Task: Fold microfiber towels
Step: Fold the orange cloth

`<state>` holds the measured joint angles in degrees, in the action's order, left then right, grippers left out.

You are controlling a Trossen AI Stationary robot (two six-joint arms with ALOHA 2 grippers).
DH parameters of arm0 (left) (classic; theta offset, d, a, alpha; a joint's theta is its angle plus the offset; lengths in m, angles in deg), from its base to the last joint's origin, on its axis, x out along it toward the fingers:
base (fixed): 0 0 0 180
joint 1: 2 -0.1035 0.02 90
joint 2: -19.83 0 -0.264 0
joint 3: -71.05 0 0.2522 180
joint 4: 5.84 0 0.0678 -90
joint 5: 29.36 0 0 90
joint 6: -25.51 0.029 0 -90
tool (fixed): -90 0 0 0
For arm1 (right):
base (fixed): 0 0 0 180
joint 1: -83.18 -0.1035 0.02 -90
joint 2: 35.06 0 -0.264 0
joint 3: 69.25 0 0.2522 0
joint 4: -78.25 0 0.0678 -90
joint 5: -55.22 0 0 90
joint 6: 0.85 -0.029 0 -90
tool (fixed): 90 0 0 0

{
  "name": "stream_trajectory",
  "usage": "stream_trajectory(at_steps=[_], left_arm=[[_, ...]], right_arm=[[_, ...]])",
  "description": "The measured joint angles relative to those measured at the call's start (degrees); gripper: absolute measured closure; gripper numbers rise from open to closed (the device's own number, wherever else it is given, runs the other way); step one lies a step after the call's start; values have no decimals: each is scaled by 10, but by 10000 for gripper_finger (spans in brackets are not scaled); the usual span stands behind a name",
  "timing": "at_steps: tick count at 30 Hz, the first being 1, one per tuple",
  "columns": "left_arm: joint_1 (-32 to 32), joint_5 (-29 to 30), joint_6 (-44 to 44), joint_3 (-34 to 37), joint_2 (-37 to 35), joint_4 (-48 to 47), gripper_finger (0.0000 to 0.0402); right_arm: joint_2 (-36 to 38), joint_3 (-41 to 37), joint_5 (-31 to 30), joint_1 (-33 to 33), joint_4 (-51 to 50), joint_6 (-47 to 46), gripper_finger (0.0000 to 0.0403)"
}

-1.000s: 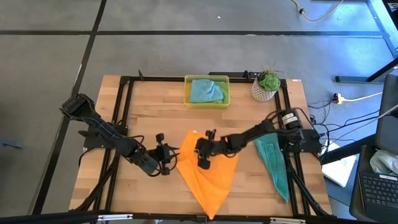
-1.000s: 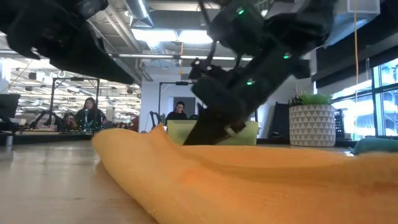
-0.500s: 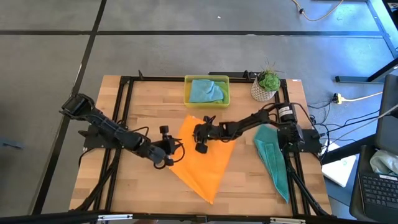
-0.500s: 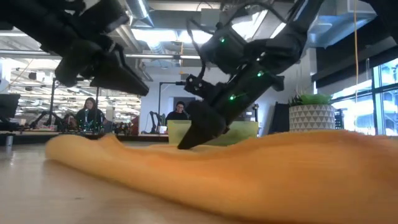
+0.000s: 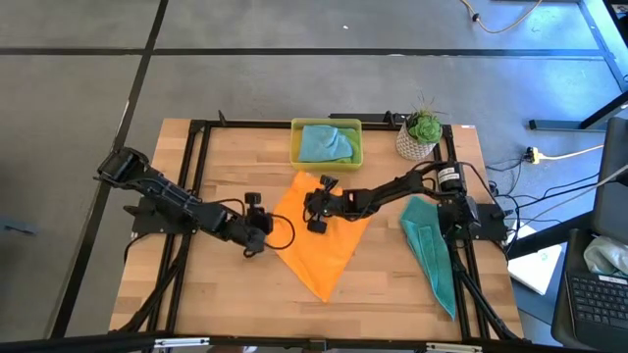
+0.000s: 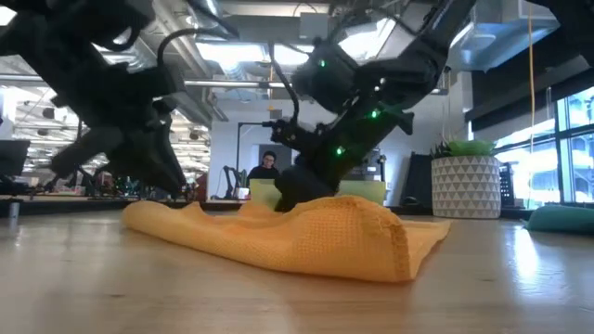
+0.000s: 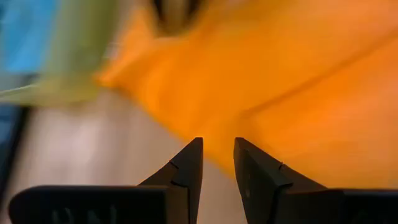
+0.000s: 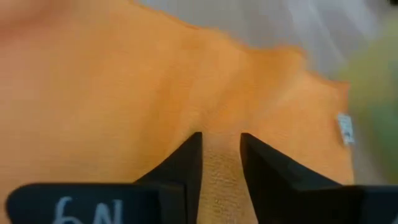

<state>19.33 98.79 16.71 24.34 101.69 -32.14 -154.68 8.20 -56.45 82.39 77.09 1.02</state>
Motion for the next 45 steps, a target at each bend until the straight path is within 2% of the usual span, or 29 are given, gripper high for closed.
stream_trajectory(at_steps=[2,4,8,10,13,16,22,26,34,40,45], left_arm=[[-5,19,6,0,-1,-8,318],[-6,10,27,0,-5,-4,318],[-17,-65,88,0,-6,-1,318],[-22,-111,107,0,-7,7,318],[-33,-160,116,0,-7,45,318],[-50,-185,100,0,-8,69,318],[-61,-261,-6,13,-8,62,318],[-42,-261,-69,48,-4,83,318],[18,-249,-183,123,18,250,318],[90,-266,-252,125,19,291,318],[129,-293,-278,116,20,291,318]], right_arm=[[2,14,10,-16,-9,-1,281],[12,29,11,-34,-40,-1,270],[25,62,5,-65,-103,-4,251],[31,74,-37,-80,-148,-17,243],[33,88,-130,-94,-201,-28,232],[33,85,-156,-89,-218,-37,225],[33,68,-90,-73,-225,-123,228],[33,62,-86,-78,-230,-135,229],[33,62,-78,-39,-234,-112,229],[24,62,28,0,-225,-140,230],[24,62,57,6,-224,-146,230]])
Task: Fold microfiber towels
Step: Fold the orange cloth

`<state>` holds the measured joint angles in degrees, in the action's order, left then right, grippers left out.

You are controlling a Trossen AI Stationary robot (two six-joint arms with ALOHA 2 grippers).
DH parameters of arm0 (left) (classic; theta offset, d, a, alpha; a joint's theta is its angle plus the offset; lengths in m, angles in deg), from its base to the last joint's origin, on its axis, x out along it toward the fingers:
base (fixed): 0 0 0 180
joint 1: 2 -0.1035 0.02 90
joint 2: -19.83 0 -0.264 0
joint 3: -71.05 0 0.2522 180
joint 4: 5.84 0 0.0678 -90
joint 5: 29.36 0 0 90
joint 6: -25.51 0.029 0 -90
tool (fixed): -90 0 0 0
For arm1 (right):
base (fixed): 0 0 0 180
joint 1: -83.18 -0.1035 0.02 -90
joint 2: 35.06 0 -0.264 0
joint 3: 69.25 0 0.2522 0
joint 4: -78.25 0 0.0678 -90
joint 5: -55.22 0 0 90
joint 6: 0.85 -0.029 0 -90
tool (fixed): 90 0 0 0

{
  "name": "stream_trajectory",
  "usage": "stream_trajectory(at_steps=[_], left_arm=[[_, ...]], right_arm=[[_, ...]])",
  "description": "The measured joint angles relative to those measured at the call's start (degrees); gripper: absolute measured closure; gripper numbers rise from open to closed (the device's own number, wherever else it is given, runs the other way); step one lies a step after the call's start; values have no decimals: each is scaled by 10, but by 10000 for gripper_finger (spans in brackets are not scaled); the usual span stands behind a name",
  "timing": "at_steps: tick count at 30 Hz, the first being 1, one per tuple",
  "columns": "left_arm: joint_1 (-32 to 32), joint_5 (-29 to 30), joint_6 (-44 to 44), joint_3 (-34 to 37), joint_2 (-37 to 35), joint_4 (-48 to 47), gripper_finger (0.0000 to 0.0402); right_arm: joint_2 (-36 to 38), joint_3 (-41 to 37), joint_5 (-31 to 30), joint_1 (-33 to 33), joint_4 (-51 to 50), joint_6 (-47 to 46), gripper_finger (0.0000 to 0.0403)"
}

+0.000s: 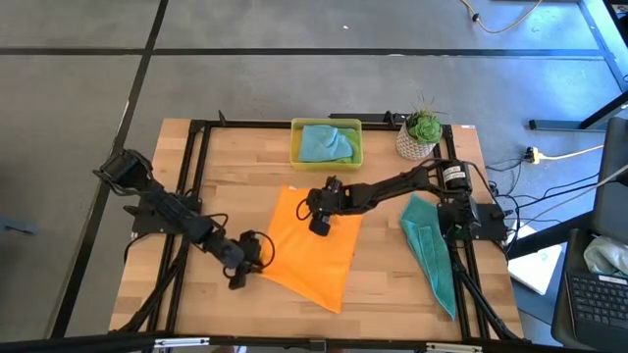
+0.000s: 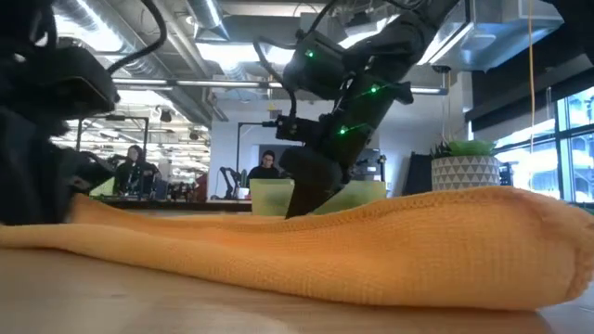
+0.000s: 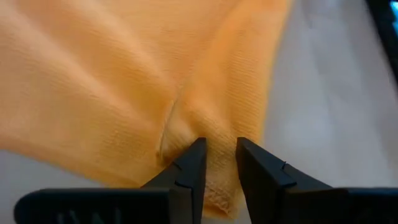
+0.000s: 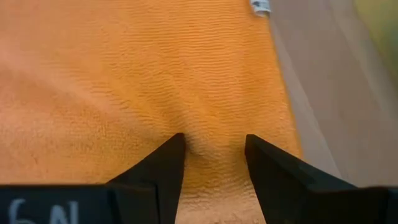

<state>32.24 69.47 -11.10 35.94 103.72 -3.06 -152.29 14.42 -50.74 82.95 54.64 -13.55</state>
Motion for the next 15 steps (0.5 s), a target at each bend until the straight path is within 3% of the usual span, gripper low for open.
stream_trajectory(at_steps=[8,15], left_arm=[[4,-11,94,-36,-6,-13,318],[-5,1,140,-62,-7,-48,318]], right_arm=[[41,7,-9,-24,-8,27,230],[81,7,21,-117,-69,-36,230]])
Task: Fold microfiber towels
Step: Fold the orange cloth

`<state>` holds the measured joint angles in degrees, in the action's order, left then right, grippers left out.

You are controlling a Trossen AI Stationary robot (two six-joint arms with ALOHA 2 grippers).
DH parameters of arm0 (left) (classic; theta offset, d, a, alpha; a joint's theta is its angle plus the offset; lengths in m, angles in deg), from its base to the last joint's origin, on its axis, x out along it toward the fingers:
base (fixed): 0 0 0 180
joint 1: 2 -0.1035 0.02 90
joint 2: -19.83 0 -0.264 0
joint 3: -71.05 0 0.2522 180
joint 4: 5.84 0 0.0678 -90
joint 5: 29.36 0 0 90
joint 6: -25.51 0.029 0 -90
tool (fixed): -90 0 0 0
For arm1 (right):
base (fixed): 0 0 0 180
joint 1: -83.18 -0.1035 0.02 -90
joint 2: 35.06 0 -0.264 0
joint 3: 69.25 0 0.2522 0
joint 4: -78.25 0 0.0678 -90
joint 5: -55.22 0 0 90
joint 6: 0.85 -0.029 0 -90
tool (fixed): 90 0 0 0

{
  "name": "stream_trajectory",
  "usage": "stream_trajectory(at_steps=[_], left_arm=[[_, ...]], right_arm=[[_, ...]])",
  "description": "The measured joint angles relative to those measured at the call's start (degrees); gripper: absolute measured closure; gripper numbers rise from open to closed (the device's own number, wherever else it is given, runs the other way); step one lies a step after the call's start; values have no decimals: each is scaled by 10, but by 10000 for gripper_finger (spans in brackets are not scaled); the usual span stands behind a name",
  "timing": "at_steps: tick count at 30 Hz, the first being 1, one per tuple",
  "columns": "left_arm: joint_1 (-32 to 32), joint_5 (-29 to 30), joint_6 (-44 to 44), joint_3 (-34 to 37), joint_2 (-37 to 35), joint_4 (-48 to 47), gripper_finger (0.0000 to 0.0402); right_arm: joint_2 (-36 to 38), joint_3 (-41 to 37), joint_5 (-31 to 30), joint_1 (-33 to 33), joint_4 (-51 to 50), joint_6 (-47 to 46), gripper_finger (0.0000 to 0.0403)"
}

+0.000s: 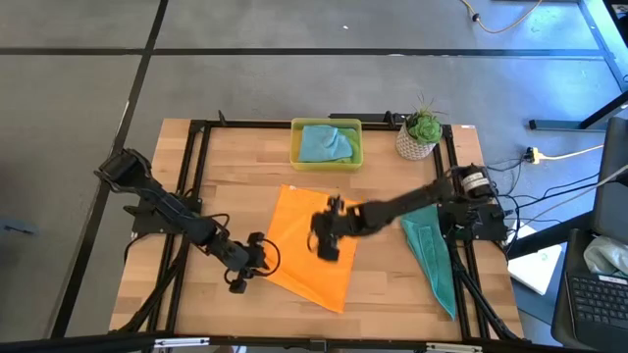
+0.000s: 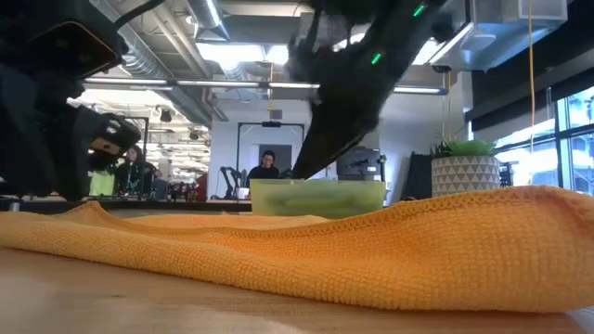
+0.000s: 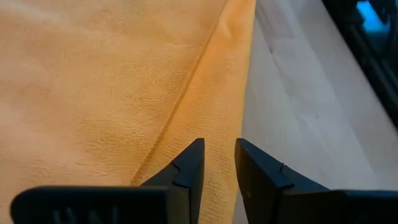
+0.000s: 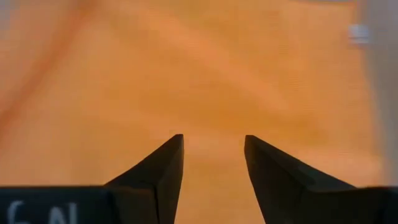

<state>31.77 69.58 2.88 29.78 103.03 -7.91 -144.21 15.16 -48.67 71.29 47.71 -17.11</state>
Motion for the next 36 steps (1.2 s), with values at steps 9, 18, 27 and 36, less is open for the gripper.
stream_trajectory(at_steps=[9,18,27,36], left_arm=[[17,141,139,-37,-19,-70,318],[-13,31,160,-81,-20,-173,318],[-91,-69,208,-90,-20,-243,307],[-150,-157,245,-91,-20,-266,272]], right_arm=[[2,-1,32,-154,-18,-168,218],[0,-1,14,-246,68,-303,169],[-34,-1,-40,-298,80,-394,177],[-64,-1,-45,-316,76,-422,179]])
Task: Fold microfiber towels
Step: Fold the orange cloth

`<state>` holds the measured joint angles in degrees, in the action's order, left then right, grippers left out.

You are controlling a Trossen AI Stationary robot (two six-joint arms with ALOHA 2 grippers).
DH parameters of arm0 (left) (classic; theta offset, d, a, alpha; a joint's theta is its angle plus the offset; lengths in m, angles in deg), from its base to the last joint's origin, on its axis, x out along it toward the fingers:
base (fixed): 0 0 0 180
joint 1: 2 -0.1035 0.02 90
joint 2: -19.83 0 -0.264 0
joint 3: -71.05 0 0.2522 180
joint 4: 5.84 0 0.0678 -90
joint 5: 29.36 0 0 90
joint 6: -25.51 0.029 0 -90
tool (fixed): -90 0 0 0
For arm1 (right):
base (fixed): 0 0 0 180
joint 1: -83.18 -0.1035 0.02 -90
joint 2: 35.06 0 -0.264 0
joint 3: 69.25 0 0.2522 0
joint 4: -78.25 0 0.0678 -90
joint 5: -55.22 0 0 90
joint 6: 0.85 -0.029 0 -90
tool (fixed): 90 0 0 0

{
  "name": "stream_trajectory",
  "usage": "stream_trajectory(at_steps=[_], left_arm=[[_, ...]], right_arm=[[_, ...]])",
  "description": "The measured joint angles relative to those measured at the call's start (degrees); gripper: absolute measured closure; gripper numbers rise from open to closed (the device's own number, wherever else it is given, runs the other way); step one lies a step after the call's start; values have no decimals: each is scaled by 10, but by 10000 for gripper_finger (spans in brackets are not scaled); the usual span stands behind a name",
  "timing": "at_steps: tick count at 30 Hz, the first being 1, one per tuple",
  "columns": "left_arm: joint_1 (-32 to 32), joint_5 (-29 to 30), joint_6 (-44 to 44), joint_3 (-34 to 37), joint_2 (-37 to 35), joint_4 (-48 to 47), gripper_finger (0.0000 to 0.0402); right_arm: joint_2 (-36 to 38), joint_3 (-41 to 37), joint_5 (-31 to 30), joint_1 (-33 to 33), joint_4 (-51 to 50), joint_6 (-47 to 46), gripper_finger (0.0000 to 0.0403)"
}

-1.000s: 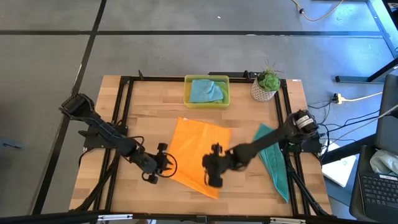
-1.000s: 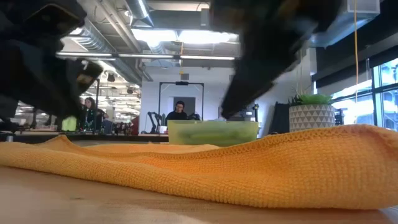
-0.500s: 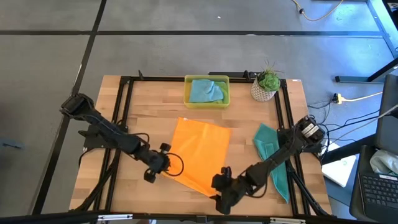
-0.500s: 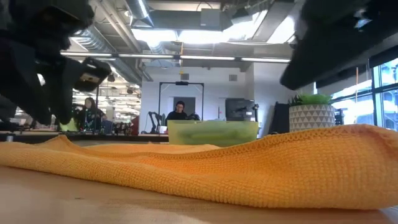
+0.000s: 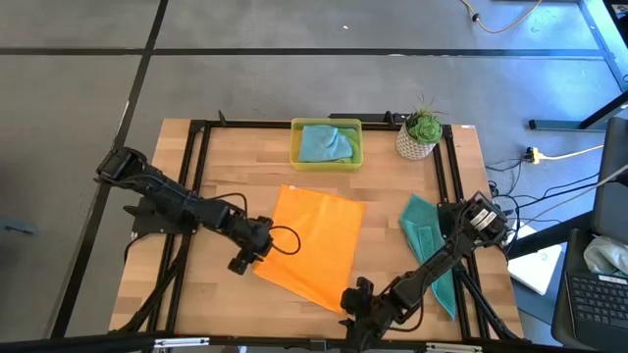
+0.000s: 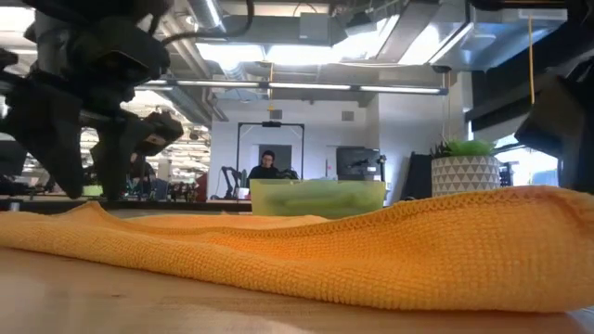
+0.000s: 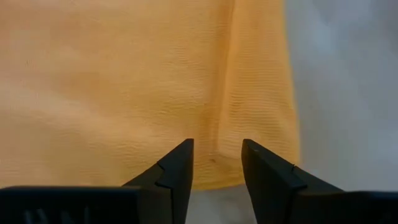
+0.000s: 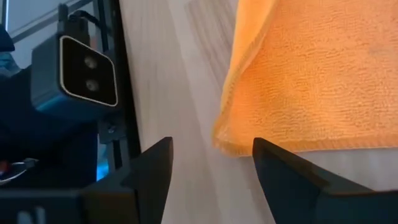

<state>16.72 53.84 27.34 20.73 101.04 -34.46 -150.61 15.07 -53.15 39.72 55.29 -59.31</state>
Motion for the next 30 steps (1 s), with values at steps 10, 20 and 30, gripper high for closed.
stream_trajectory(at_steps=[10,20,30], left_arm=[[-36,-75,-32,0,1,-9,241],[-24,-47,-77,0,5,-3,243],[-6,-44,-107,0,43,5,243]], right_arm=[[0,0,-1,1,-4,0,179],[0,0,-1,0,-46,-25,179],[0,0,-1,0,-45,-27,179]])
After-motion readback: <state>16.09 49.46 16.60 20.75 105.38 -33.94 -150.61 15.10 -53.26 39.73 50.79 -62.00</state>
